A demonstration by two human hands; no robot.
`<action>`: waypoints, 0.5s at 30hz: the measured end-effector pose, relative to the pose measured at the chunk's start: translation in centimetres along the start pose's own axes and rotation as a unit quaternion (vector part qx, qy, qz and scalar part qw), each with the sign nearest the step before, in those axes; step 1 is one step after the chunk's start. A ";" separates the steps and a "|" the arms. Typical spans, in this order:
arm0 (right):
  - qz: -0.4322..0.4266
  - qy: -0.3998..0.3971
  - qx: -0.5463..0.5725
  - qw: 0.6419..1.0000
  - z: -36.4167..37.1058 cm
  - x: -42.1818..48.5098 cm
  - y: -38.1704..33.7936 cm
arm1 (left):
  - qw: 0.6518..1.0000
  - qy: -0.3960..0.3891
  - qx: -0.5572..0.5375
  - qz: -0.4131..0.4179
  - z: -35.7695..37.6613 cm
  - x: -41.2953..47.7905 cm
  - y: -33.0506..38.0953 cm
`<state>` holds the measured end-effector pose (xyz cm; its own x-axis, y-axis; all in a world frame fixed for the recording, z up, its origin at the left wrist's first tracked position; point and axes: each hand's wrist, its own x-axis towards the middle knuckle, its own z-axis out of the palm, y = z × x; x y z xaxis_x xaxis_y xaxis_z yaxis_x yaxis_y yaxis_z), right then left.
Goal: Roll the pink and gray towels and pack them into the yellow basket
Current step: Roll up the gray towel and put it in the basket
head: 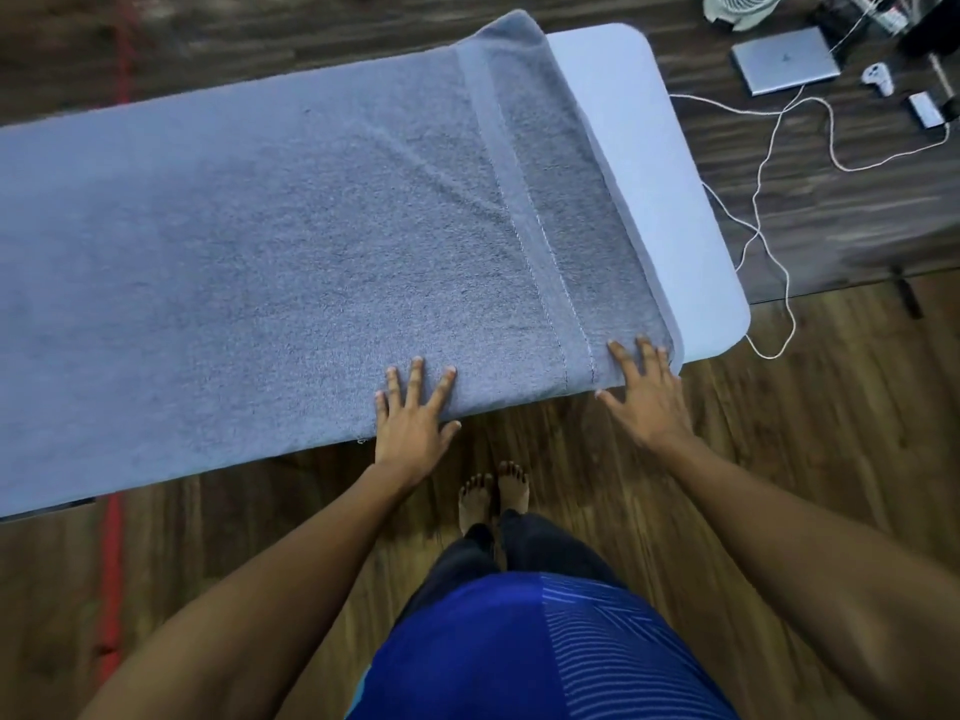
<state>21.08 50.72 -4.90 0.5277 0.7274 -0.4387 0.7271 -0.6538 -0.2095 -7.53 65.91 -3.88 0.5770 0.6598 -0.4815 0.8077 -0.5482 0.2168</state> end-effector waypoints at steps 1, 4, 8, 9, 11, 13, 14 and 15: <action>0.008 -0.002 0.003 1.000 -0.2 0.0 -0.2 | 1.000 0.001 -0.008 -0.004 -0.2 0.0 0.1; 0.017 0.020 0.038 0.999 -1.3 0.4 -0.4 | 0.999 0.035 -0.030 -0.015 -1.3 0.6 1.2; 0.039 0.109 0.170 0.979 -3.9 1.1 0.4 | 0.995 0.083 -0.045 0.035 -3.7 3.0 5.2; 0.050 0.114 0.205 0.971 -4.6 1.3 1.0 | 0.993 0.088 -0.053 0.051 -4.3 3.8 6.8; 0.066 0.133 0.257 0.955 -6.0 2.1 2.7 | 0.991 0.093 -0.059 0.082 -5.4 5.9 10.5; 0.085 0.153 0.302 0.937 -7.5 3.4 5.1 | 0.987 0.098 -0.059 0.110 -6.2 8.5 14.6; 0.095 0.154 0.329 0.927 -8.2 4.3 6.7 | 0.986 0.100 -0.060 0.123 -6.5 9.9 16.8; 0.102 0.144 0.350 0.920 -9.0 5.2 8.3 | 0.984 0.101 -0.063 0.136 -6.8 11.3 19.1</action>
<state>33.80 50.96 -1.03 0.7893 0.5342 -0.3026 0.1922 -0.6830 -0.7047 15.21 66.36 0.59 0.7753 0.5939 -0.2149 0.6219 -0.6587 0.4234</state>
